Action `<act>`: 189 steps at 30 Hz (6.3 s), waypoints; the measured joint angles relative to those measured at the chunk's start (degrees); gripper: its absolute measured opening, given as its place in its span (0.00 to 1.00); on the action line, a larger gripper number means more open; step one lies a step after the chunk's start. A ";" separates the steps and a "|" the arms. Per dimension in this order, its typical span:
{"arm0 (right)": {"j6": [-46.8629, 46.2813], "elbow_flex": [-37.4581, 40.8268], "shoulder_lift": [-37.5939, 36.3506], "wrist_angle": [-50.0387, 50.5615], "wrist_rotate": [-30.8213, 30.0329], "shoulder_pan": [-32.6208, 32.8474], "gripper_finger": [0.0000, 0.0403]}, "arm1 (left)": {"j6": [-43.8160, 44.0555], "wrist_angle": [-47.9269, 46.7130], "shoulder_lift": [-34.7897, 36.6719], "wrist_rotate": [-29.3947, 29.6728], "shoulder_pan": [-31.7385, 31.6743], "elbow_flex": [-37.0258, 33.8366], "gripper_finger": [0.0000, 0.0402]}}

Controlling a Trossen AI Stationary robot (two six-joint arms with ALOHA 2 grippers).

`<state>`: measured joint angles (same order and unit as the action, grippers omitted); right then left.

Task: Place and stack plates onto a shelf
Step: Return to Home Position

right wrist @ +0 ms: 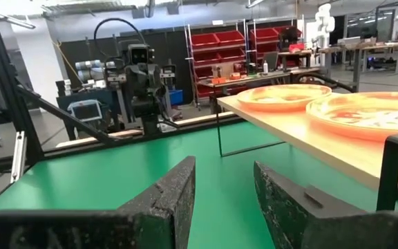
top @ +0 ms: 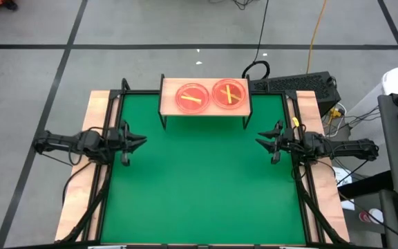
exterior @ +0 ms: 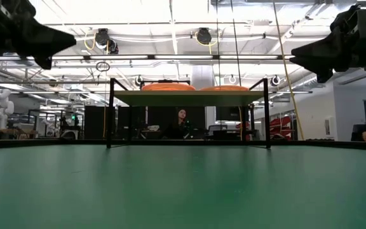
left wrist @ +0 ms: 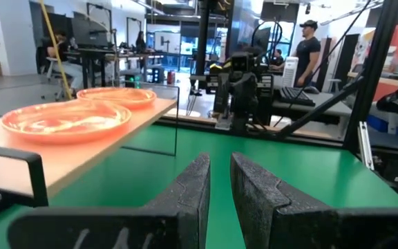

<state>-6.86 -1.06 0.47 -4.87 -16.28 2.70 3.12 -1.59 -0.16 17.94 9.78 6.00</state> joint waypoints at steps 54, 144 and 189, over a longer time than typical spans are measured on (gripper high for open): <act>1.74 0.22 0.28 -0.67 -0.14 0.04 0.33 | -2.87 4.91 -1.05 2.25 0.00 -5.37 0.16; 1.74 0.24 0.28 -0.67 -0.10 0.04 0.33 | -2.87 4.88 -1.07 2.26 0.02 -5.37 0.16; 1.74 0.23 0.27 -0.67 -0.11 0.03 0.33 | -2.87 4.88 -1.07 2.27 0.01 -5.37 0.16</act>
<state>-5.13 -0.83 0.74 -5.54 -16.39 2.72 0.25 3.28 -1.23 20.20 9.79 0.62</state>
